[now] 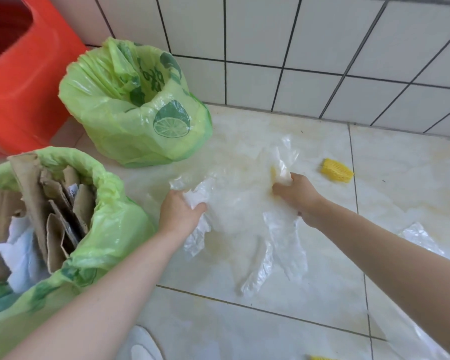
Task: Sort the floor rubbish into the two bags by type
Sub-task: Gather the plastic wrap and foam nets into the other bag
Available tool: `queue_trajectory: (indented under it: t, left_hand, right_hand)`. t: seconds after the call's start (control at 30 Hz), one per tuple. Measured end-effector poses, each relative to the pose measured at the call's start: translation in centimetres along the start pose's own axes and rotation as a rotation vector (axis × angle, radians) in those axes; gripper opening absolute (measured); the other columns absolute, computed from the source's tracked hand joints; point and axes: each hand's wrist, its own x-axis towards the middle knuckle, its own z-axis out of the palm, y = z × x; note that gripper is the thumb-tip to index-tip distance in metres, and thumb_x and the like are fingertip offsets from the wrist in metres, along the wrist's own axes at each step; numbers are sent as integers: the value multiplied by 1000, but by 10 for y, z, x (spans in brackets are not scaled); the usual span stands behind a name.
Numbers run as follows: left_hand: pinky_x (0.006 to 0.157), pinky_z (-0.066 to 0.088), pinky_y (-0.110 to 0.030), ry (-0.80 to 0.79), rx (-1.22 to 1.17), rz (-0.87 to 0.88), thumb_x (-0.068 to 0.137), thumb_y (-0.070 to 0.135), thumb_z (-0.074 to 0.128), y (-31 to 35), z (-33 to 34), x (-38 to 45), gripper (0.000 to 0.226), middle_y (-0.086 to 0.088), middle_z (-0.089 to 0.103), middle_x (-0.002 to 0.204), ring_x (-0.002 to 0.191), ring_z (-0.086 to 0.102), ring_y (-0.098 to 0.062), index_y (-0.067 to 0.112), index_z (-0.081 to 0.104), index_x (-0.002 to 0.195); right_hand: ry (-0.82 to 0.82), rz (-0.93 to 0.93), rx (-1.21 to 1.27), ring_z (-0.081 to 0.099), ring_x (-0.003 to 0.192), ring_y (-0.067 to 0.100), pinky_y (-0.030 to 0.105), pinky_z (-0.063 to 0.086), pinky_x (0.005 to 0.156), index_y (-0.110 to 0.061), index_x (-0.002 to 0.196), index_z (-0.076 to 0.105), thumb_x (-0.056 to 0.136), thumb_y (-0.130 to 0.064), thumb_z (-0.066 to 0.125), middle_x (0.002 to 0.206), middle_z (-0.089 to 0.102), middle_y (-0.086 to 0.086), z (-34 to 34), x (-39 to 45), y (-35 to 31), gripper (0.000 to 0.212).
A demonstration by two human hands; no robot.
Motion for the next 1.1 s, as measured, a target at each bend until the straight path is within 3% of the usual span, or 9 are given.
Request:
queue_trajectory:
  t: [0.17,0.27,0.37,0.53,0.6,0.73,0.87,0.97,1.1]
  left_hand:
    - [76,50,-37,-32,-115,40,70,31,69,6,-7,-15,37,-18,68,90,91,65,-36,1,63,92]
    - [64,50,-34,-22,-222,14,67,33,66,14,-12,-23,36,-19,66,81,80,66,-35,3,62,86]
    - [63,41,-28,42,-341,8,75,27,67,33,-24,-24,19,-3,57,72,71,58,-26,14,52,75]
    - [80,52,-35,64,-487,82,80,34,67,80,-72,8,23,-2,64,93,82,62,-15,20,55,94]
    - [74,50,-30,74,-470,79,83,34,65,101,-98,34,22,0,61,91,78,59,-13,20,50,93]
    - [61,56,-33,-63,-606,109,67,34,73,127,-154,79,58,-7,68,98,78,68,-23,10,55,117]
    - [51,51,-27,-84,-762,72,67,18,70,122,-192,113,50,-6,61,86,60,64,-18,8,49,112]
    - [46,50,-22,-55,-846,16,87,7,56,116,-207,134,9,0,61,68,47,62,-12,16,55,88]
    - [52,55,-25,81,-920,-47,91,10,41,112,-216,156,31,1,66,83,63,68,-14,19,56,117]
  right_hand:
    - [-28,-36,111,61,73,25,36,53,65,-8,107,55,81,-8,51,91,62,11,-3,-17,-6,26]
    - [-27,-39,122,59,75,27,39,52,67,-8,106,51,80,-9,52,92,59,12,-7,-24,-8,26]
    - [-7,-88,110,60,76,26,39,54,70,-8,105,52,82,-10,51,92,60,11,-12,-27,-28,23]
    - [12,-316,149,66,81,19,39,57,76,-21,100,56,84,-10,56,91,65,1,-9,-25,-102,20]
    - [-5,-365,185,67,81,17,40,59,77,-22,102,56,80,-15,60,91,67,0,0,-17,-140,24]
    - [-45,-387,202,65,92,20,43,57,83,-15,121,39,82,-24,64,109,61,5,30,-7,-203,47]
    - [-80,-348,222,61,98,25,43,54,86,-14,127,27,87,-30,59,108,54,6,68,-4,-250,54]
    - [-77,-288,257,57,104,30,44,48,93,-16,132,23,90,-30,47,107,53,9,98,2,-275,50]
    - [1,-355,323,40,96,24,37,37,87,-5,140,22,96,-18,40,136,42,15,129,10,-301,49]
